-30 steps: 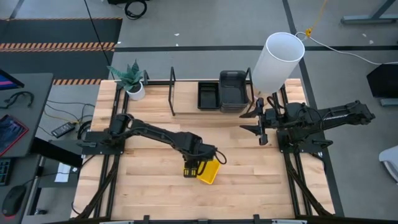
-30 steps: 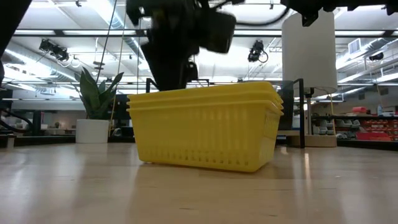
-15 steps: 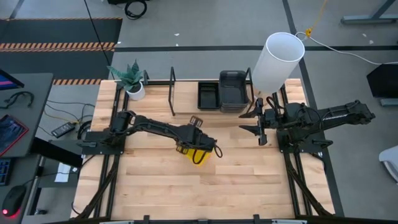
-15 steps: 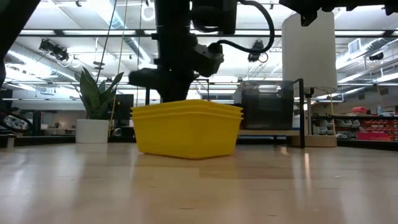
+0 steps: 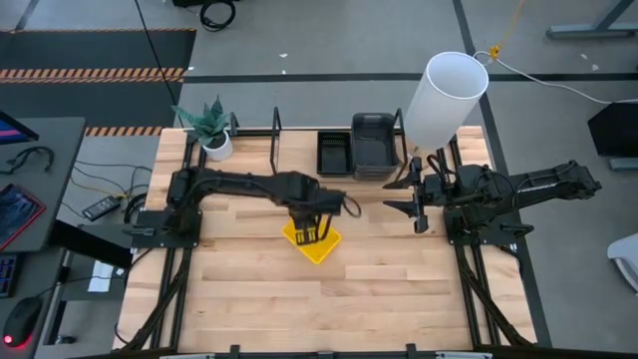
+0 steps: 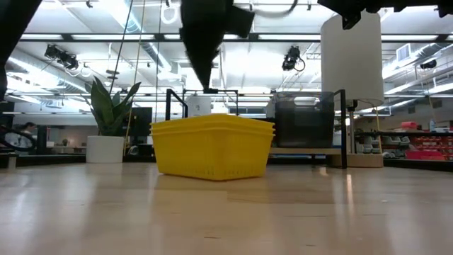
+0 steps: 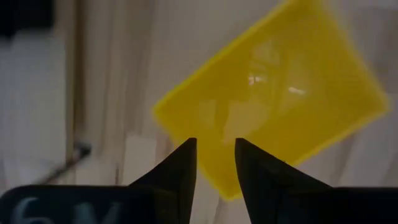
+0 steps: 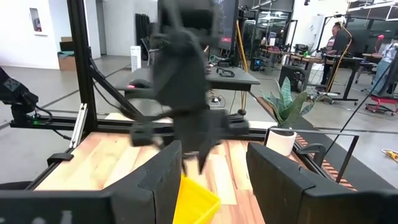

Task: Stack baskets on shelf by color
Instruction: Put the stacked yellow bins on the shelf

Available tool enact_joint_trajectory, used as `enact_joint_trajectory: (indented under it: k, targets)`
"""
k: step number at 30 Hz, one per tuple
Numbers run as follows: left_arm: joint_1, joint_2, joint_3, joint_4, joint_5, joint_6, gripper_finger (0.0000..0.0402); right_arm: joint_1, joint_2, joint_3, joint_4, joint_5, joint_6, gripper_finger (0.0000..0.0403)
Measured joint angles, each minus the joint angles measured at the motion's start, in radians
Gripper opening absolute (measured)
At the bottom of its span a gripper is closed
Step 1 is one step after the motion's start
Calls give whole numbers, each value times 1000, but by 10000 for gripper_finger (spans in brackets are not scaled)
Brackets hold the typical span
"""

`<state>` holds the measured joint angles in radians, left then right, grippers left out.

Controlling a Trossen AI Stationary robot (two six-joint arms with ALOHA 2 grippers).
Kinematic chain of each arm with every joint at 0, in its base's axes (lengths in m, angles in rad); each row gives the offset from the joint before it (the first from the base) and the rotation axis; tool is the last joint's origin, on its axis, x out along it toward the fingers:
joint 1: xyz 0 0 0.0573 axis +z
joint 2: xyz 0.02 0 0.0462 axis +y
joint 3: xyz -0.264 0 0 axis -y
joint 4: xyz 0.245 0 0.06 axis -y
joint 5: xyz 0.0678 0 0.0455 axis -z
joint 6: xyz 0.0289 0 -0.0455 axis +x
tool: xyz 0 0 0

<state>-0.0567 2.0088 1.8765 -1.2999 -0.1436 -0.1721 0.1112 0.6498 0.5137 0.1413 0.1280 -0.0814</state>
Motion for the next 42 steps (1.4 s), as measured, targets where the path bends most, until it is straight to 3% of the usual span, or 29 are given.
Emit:
enact_joint_trajectory:
  k: [5, 14, 19, 24, 32, 37, 42]
  targets:
    - [60, 0, -76, -19, 56, -103, 133, 0, 3, 0, -4, 0, 3, 185]
    - [110, 2, -236, 92, 130, -132, 223, 0, 5, 0, -5, -2, 2, 185]
    - [122, 1, -317, 139, 141, -157, 234, 0, 5, 0, 0, -2, 2, 185]
    - [128, 2, -375, 155, 178, -134, 181, 0, 5, 0, 11, -2, 0, 185]
    - [128, 1, -369, 162, 169, -8, 21, 0, 5, 0, 22, -2, -1, 185]
    - [157, 2, -269, 75, 132, 109, 20, 0, 5, 0, 22, -22, -5, 185]
    - [225, 3, -86, -19, 84, 250, 20, 0, 5, 0, 22, -25, -2, 185]
